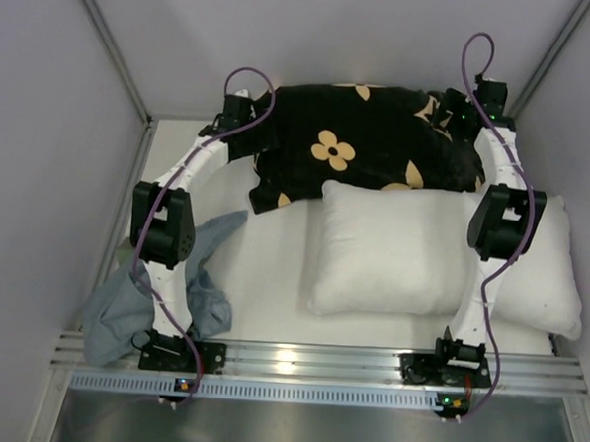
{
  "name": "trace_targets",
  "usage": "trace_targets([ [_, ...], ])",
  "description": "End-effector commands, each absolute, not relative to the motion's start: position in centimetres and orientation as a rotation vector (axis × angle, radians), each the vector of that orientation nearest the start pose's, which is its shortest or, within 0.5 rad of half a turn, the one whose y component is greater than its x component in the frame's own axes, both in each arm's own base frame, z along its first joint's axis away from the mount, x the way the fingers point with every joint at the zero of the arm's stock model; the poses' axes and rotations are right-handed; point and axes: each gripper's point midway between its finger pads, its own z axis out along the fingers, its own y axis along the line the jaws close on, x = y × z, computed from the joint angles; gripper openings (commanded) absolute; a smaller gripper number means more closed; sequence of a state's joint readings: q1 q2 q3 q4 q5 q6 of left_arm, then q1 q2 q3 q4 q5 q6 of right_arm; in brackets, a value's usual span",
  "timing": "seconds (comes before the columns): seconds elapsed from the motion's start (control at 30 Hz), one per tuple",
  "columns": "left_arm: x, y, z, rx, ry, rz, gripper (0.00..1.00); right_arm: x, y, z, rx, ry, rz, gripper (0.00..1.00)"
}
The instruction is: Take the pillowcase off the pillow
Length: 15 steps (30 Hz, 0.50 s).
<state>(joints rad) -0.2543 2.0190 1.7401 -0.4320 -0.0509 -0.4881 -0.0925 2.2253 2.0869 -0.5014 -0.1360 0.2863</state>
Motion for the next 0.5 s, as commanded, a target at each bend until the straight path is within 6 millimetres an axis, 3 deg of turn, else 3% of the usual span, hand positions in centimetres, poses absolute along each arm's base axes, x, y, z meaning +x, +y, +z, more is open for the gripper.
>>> trace_targets([
  [0.0, 55.5, -19.8, 18.1, -0.085, 2.082, -0.84, 0.99, 60.0, 3.0, 14.0, 0.17, 2.23, 0.505, 0.95],
  [0.07, 55.1, -21.8, 18.1, -0.02, 2.061, -1.003, 0.99, 60.1, 3.3, 13.0, 0.19, 2.239, 0.533, 0.86],
  [0.1, 55.7, -22.7, 19.5, 0.027, 2.003, -1.064, 0.99, 60.1, 4.0, 12.8, 0.17, 2.232, 0.578, 0.81],
  [0.13, 55.7, -23.6, 18.0, 0.017, 2.027, -1.141, 0.99, 60.1, 4.3, 12.5, 0.165, 2.233, 0.606, 0.69],
  [0.23, 56.1, -25.7, 16.9, 0.067, 2.03, -1.247, 0.99, 60.2, 5.8, 12.5, 0.144, 2.208, 0.677, 0.44],
  [0.27, 56.3, -25.8, 16.6, 0.063, 2.035, -1.251, 0.99, 60.2, 6.3, 12.5, 0.134, 2.204, 0.697, 0.27],
  [0.3, 56.4, -26.0, 15.2, 0.045, 2.058, -1.258, 0.99, 60.3, 7.0, 13.1, 0.113, 2.189, 0.711, 0.19],
  [0.37, 56.7, -26.4, 15.2, 0.041, 2.059, -1.287, 0.96, 60.4, 8.1, 13.9, 0.08, 2.163, 0.759, 0.0],
  [0.4, 56.8, -26.5, 14.7, 0.025, 2.074, -1.29, 0.72, 60.6, 9.0, 15.2, 0.055, 2.124, 0.787, 0.0],
  [0.47, 57.1, -26.0, 14.1, -0.024, 2.112, -1.242, 0.37, 60.3, 10.5, 17.5, -0.002, 2.062, 0.859, 0.0],
])
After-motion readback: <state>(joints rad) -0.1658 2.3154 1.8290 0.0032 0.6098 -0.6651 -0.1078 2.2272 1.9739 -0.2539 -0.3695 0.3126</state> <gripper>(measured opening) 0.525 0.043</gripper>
